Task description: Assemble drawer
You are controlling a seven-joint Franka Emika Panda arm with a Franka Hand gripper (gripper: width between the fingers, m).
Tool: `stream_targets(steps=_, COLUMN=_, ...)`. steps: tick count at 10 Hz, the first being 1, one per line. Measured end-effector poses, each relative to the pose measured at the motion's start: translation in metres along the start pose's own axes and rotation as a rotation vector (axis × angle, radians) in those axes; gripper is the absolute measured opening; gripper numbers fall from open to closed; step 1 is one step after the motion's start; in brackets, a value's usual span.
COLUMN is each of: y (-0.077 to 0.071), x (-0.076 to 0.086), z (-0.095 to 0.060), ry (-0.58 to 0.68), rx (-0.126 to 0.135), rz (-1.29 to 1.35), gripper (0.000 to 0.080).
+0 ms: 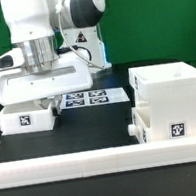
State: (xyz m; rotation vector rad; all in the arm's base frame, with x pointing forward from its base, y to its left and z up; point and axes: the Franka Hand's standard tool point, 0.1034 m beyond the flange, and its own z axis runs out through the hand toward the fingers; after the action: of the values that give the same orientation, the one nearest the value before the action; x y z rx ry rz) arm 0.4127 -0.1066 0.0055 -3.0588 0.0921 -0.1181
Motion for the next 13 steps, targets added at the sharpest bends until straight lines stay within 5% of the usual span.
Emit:
stream_targets(steps=2, y=-0.005, x=0.003, z=-0.002, ry=0.005, rx=0.000, rz=-0.001, gripper=0.0044)
stream_targets(steps=4, y=-0.025, x=0.011, z=-0.006, ry=0.008, rx=0.006, rz=-0.006, gripper=0.0044)
stream_targets(steps=6, y=-0.062, x=0.032, z=-0.023, ry=-0.005, rx=0.032, rz=0.017, gripper=0.0044)
stream_targets(steps=8, y=-0.083, x=0.060, z=-0.038, ry=-0.002, rx=0.048, rz=-0.025, gripper=0.0044)
stream_targets(steps=11, y=-0.081, x=0.092, z=-0.055, ry=0.019, rx=0.059, rz=-0.238, gripper=0.0044)
stream_targets(steps=13, y=-0.076, x=0.097, z=-0.055, ry=0.017, rx=0.065, rz=-0.278, gripper=0.0044)
